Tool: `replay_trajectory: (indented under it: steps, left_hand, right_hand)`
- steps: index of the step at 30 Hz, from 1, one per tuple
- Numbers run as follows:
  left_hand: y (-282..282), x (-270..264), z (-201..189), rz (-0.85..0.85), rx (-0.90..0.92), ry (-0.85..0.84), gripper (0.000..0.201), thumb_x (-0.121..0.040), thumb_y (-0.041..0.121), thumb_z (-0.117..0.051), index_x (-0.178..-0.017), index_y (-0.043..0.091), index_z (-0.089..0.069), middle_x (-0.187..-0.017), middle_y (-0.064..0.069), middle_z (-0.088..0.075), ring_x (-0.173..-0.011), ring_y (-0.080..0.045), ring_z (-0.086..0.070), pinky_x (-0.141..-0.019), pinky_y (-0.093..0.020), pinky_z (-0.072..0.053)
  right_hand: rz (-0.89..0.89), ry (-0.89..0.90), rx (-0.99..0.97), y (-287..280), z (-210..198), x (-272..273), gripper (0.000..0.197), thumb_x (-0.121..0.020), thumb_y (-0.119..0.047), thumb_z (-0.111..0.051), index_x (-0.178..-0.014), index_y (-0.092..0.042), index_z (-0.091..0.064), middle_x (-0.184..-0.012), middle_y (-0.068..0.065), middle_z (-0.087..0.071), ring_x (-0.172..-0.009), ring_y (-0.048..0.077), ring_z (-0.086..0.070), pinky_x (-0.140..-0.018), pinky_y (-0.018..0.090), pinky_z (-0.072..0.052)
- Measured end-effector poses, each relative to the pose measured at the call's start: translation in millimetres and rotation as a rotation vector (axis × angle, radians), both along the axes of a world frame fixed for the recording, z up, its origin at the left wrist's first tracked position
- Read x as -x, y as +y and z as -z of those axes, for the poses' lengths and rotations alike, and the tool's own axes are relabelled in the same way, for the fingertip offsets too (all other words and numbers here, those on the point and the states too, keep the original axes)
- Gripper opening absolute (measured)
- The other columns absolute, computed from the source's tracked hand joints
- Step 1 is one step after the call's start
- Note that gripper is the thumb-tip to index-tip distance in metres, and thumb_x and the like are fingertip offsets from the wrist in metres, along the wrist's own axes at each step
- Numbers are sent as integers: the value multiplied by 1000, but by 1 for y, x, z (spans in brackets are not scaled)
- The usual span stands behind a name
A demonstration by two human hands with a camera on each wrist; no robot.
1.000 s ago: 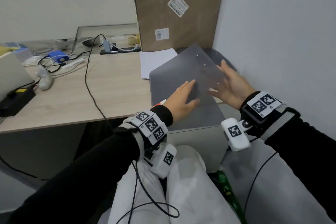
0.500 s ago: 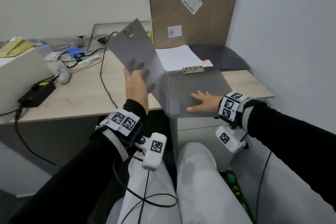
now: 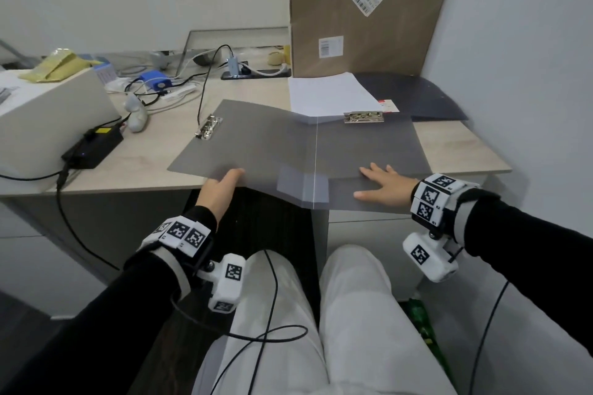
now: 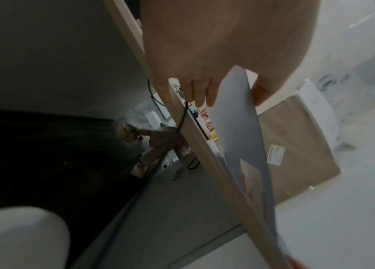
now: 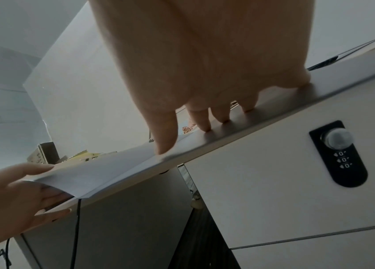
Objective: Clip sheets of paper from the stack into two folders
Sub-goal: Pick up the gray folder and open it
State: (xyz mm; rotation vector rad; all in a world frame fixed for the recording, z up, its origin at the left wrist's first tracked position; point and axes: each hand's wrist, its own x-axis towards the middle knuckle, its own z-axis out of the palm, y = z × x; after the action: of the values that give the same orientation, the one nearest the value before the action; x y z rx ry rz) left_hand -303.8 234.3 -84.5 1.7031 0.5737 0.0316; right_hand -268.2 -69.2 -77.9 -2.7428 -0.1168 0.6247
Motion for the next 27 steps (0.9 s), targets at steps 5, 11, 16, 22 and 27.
replay_trajectory:
  steps: [5,11,16,22,27]
  left_hand:
    - [12,6,8,309,-593,92,85,-68,80,-44,-125,18,-57,-133,-7,-57,-121,-30,-53,-108,-42,-38]
    - [41,6,10,174,-546,125,99,-82,78,-14,-141,4,-42,-151,-18,-35,-140,-32,-32,-118,-43,-22]
    - [75,3,11,-71,-427,-31,56,-93,45,-42,-133,6,-51,-138,-17,-52,-128,-32,-47,-106,-38,-34]
    - [95,-2,12,-85,-419,-96,44,-89,24,-55,-131,13,-53,-133,-10,-58,-121,-26,-55,-104,-35,-40]
    - [94,-10,9,2,-501,-104,45,-88,19,-56,-132,12,-54,-139,-10,-53,-130,-24,-48,-110,-33,-35]
  right_hand:
    - [28,-32,13,6,-5,-2,78,-91,-54,-47,-153,-27,-9,-162,-3,3,-149,27,11,-119,45,-3]
    - [19,-36,64,24,-11,-15,86,-87,-59,-48,-154,-24,-5,-162,2,6,-147,35,13,-119,47,-3]
    - [12,-1,91,28,-2,-19,91,-85,-63,-48,-154,-26,0,-161,2,10,-146,37,14,-118,51,-4]
    - [-7,-18,81,27,-4,-11,86,-88,-59,-47,-153,-27,0,-161,-2,11,-147,32,15,-117,51,-4]
    - [-40,44,90,15,-7,-17,89,-85,-57,-54,-153,-31,-2,-161,-4,9,-148,29,12,-119,49,-5]
